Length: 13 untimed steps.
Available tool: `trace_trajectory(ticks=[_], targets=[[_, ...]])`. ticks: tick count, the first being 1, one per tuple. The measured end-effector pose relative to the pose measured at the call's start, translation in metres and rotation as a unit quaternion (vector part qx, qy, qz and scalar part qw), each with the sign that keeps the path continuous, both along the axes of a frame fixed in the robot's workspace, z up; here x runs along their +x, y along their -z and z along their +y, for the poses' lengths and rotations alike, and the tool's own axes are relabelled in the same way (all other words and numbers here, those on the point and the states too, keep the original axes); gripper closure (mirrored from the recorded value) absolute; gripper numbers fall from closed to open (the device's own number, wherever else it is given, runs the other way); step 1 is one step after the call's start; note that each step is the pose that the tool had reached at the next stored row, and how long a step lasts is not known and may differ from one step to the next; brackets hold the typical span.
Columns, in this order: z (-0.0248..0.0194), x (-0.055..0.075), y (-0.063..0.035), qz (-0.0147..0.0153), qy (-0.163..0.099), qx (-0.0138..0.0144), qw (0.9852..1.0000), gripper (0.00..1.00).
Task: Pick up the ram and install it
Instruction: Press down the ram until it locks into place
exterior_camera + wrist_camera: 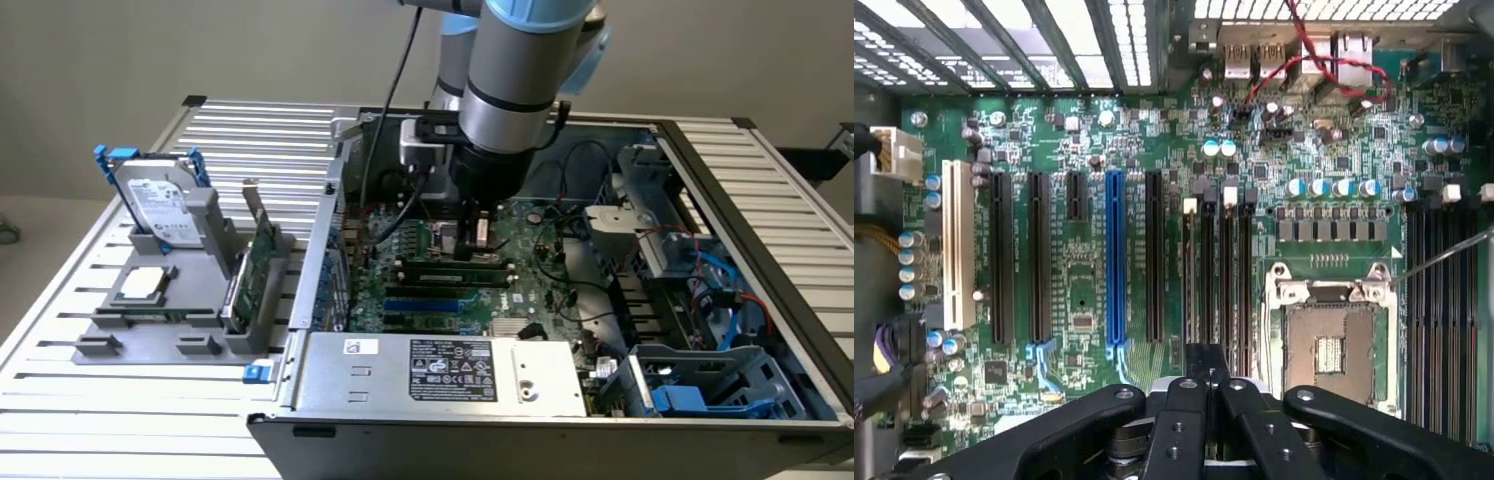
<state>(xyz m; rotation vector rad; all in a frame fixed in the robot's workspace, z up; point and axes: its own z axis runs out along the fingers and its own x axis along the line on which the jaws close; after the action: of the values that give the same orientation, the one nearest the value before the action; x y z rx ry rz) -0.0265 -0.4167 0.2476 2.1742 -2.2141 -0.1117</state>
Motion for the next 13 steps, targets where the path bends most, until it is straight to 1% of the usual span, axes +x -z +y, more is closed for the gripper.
trace_trajectory(ticks=[2,5,6,10,13], targets=[[-0.0007,0.0033,-0.0006,0.0013,0.0,0.0001,1.0,0.89],[-0.0023,0.0095,-0.0039,0.0046,0.0,0.0001,1.0,0.89],[-0.0027,0.0104,-0.0049,0.0051,0.0,0.0001,1.0,0.89],[-0.003,0.0104,-0.005,0.0052,0.0,0.0008,1.0,0.89],[-0.003,0.0104,-0.0051,0.0052,0.0,0.0007,1.0,0.89]])
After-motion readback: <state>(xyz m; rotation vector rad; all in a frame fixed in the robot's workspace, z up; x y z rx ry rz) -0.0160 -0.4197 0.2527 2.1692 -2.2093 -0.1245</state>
